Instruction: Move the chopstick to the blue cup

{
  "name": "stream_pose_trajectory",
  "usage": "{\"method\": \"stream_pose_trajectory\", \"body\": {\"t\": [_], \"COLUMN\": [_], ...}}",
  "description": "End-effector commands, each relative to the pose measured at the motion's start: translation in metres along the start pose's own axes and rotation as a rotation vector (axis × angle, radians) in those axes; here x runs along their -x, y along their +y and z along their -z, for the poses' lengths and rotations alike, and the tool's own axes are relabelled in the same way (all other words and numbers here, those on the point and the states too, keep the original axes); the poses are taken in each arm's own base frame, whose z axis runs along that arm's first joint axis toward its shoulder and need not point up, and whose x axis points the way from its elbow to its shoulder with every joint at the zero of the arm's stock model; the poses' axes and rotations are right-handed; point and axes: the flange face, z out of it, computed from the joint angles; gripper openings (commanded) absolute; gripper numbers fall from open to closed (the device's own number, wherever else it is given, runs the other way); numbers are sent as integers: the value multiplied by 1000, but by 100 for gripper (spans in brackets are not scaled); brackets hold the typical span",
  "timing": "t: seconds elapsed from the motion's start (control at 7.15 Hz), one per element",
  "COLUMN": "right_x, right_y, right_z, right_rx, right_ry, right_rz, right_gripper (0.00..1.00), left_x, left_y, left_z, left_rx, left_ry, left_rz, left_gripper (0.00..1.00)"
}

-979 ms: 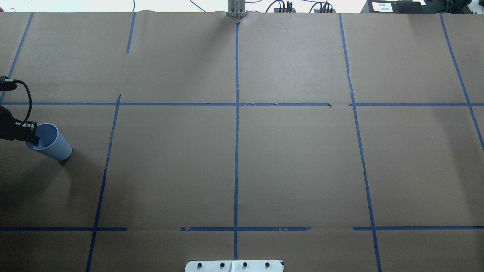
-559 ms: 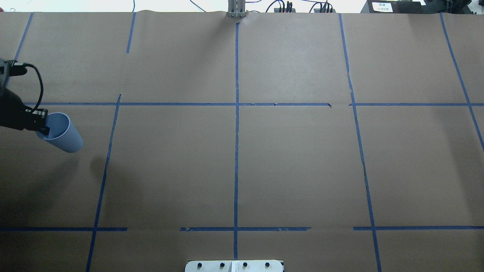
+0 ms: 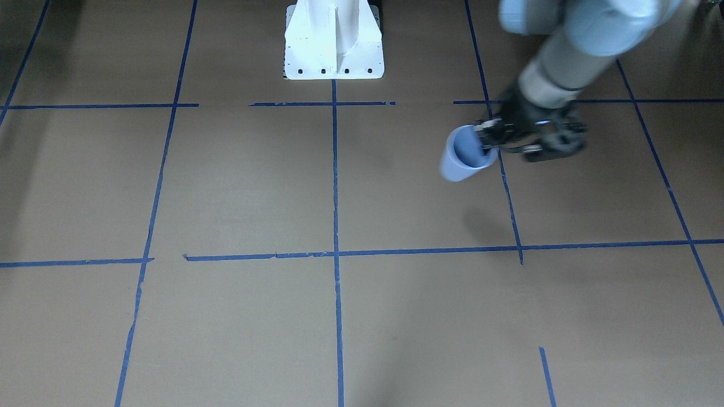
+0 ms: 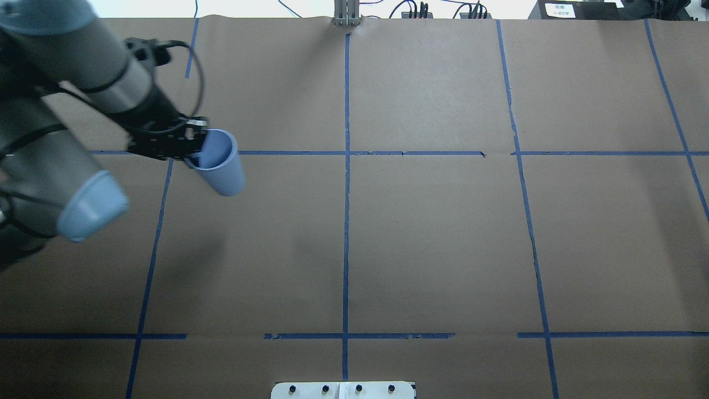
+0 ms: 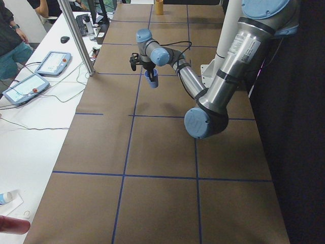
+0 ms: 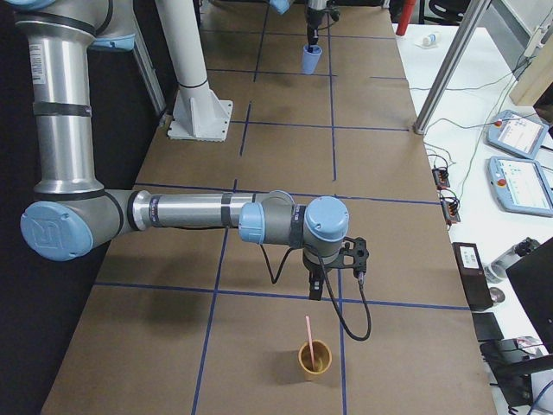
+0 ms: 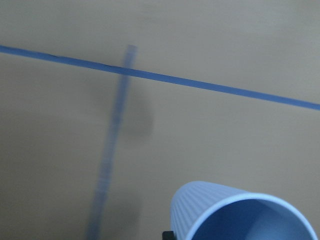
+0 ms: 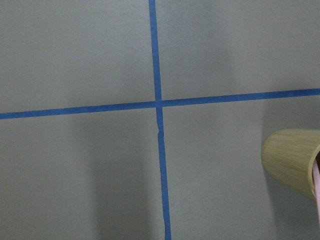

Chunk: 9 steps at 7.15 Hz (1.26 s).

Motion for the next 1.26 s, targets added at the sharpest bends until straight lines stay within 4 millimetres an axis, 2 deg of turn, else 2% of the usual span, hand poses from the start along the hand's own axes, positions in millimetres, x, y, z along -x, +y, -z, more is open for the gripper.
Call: {"method": "stream_pose_trajectory", "body": {"t": [0.0,0.14,0.28,0.42,0.7,0.98,1.12], "right_x": [0,0,0,-2,-1,0,0], "right_y": [-1,-1,-1,0,0,1,0], "right_z": [0,0,0,-2,-1,0,1], "right_rx": [1,0,1,6,2,1,-1], "right_ry": [1,1,1,-1,-2,-2,-2], "right_rz": [1,-1,-2,-9,-4,-5,-5], "right_gripper": [100,100,100,100,100,100,100], "left_x": [-94,-119,-129,-131,-135,-137,-137], "left_y": [28,34,34,43,54,57,59], "left_z": [-41,-74,-97,-117,-124,-126,-128], "left_rx": [-17,-6,-27,-31,-21,-19,-16], "left_ry": [29,46,56,39,42,53,51], "left_rz": [-33,-45,-63,-74,-87,-96,-97], "left_gripper": [0,0,0,0,6,8,33]}}
